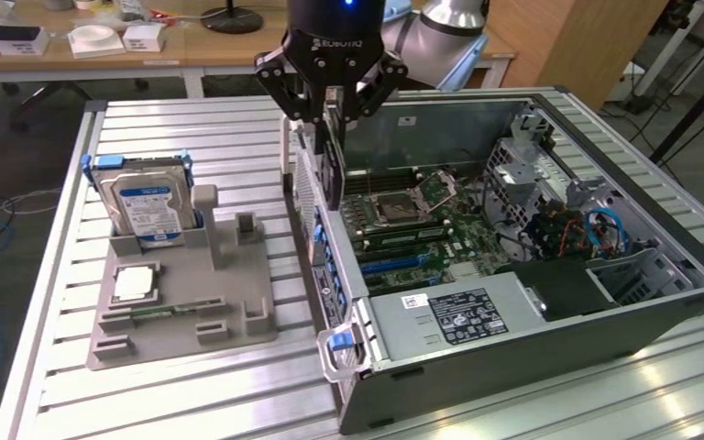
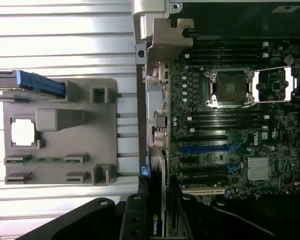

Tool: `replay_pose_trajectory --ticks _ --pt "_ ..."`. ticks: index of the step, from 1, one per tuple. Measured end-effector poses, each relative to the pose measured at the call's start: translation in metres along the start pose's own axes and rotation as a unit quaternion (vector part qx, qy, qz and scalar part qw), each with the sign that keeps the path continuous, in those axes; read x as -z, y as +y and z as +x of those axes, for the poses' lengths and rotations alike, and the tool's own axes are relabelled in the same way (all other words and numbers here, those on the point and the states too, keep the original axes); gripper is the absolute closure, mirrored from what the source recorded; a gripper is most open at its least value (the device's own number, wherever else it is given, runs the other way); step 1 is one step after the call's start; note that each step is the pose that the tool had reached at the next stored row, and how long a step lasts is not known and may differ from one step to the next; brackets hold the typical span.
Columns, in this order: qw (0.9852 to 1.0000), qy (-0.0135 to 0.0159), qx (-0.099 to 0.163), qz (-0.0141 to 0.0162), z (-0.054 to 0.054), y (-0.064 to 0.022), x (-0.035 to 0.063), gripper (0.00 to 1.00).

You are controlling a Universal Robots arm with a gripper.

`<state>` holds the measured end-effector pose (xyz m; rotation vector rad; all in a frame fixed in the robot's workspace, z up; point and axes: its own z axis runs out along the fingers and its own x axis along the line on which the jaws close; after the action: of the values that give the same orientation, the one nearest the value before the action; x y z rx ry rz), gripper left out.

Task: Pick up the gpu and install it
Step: 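Pick up the gpu and move the gpu toward the slot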

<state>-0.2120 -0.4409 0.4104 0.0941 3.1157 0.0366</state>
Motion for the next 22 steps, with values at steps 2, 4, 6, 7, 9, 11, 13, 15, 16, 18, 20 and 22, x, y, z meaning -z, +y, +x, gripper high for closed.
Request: replay_pose_trajectory --ticks 2,4,6,7,9,11,13,15,16,18,20,22 --pt "1.0 0.0 0.0 0.0 -0.002 0.0002 0.0 0.74" --pt "1.0 0.0 0.0 0.0 -0.004 0.0003 -0.0001 0.74" --pt "1.0 0.0 0.001 0.0 -0.008 0.0005 -0.0002 0.74" --pt "1.0 0.0001 0.001 0.0 -0.01 0.0006 -0.0002 0.74" --pt "1.0 0.0001 0.002 0.0 -0.014 0.0008 -0.0003 0.74" --pt "1.0 0.0 0.002 -0.0001 -0.018 0.0011 -0.0005 0.74" --pt "1.0 0.0001 0.003 -0.0001 -0.022 0.0013 -0.0005 0.74" --pt "1.0 0.0001 0.003 -0.0001 -0.026 0.0016 -0.0006 0.74" --pt "1.0 0.0001 0.004 -0.0001 -0.028 0.0017 -0.0007 0.74" --pt "1.0 0.0001 0.006 -0.0001 -0.033 0.002 -0.0008 0.74" --pt "1.0 0.0002 0.007 -0.0001 -0.038 0.0023 -0.0009 0.74" --pt "1.0 0.0002 0.008 -0.0002 -0.043 0.0026 -0.0011 0.74"
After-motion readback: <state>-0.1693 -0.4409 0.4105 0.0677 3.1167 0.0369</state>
